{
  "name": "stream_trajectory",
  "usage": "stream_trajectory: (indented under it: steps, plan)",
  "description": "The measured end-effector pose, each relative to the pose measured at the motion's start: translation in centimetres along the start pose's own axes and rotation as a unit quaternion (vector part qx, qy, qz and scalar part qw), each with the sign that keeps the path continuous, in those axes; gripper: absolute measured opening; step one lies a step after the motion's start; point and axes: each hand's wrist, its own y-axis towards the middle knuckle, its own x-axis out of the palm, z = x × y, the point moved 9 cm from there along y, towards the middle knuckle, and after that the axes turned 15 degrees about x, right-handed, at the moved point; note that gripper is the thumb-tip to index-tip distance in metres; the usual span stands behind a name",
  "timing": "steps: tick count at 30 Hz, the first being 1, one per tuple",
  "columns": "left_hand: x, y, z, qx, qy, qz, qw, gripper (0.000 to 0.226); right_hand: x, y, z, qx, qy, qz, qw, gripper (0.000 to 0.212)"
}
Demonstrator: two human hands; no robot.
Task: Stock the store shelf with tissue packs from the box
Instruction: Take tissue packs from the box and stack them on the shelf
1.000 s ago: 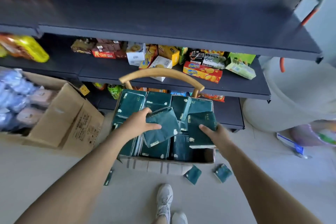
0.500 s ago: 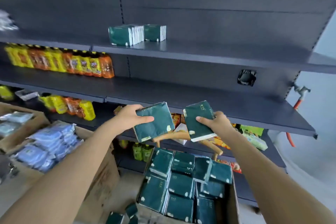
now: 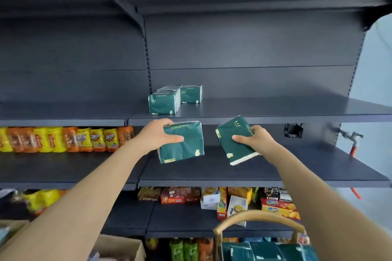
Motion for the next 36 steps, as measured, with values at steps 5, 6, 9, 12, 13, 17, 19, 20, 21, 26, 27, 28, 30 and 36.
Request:
stream_trajectory:
  steps: [5, 6, 9, 12, 13, 17, 19, 20, 21, 26, 27, 28, 30, 36]
  plan:
    - [-3.8, 2.9, -2.3, 0.030, 0.012, 0.062, 0.998, 0.051, 1.1, 2.1, -6.1, -0.038, -0.065, 0.046, 0.996, 0.048]
    - [-4.2, 3.5, -2.7, 0.033, 0.019, 0.072, 0.997, 0.049, 1.2, 2.8, -7.3, -0.044, -0.083, 0.056, 0.994, 0.054]
    - [-4.5, 5.4, -4.0, 0.040, 0.039, 0.079, 0.995, 0.048, 2.4, 5.0, -10.6, -0.072, -0.146, 0.062, 0.985, 0.057]
    - [-4.1, 7.7, -5.6, 0.037, 0.049, 0.073, 0.995, 0.048, 4.0, 8.2, -13.6, -0.108, -0.231, 0.058, 0.965, 0.049]
    - [-4.0, 8.6, -6.1, 0.037, 0.050, 0.072, 0.995, 0.047, 4.6, 9.6, -14.5, -0.119, -0.251, 0.058, 0.959, 0.047]
    - [-3.5, 12.3, -8.7, 0.035, 0.057, 0.085, 0.994, 0.043, 6.7, 16.1, -17.9, -0.158, -0.298, 0.060, 0.939, 0.050]
    - [-3.4, 13.8, -10.0, 0.027, 0.038, 0.103, 0.994, 0.041, 7.6, 18.9, -19.6, -0.185, -0.329, 0.090, 0.922, 0.052]
    - [-3.3, 14.5, -10.5, 0.026, 0.031, 0.111, 0.993, 0.040, 7.9, 20.0, -20.4, -0.198, -0.351, 0.117, 0.908, 0.054]
    - [-3.2, 15.2, -10.9, 0.027, 0.029, 0.116, 0.992, 0.039, 8.5, 21.0, -21.1, -0.210, -0.375, 0.140, 0.892, 0.056]
    - [-3.0, 18.4, -12.5, 0.063, 0.022, 0.129, 0.989, 0.038, 11.6, 26.1, -23.2, -0.237, -0.427, 0.197, 0.850, 0.062]
    - [-3.0, 18.9, -12.9, 0.069, 0.017, 0.132, 0.989, 0.038, 12.2, 27.2, -23.5, -0.237, -0.427, 0.201, 0.849, 0.063]
    - [-3.0, 19.3, -13.3, 0.075, 0.014, 0.132, 0.988, 0.039, 12.8, 28.2, -23.7, -0.239, -0.426, 0.205, 0.848, 0.062]
    - [-2.8, 19.8, -14.0, 0.094, 0.021, 0.122, 0.988, 0.039, 14.3, 30.1, -24.2, -0.247, -0.427, 0.211, 0.844, 0.060]
    - [-2.9, 20.5, -16.6, 0.118, 0.028, 0.108, 0.987, 0.037, 17.8, 34.4, -24.3, -0.270, -0.456, 0.227, 0.817, 0.055]
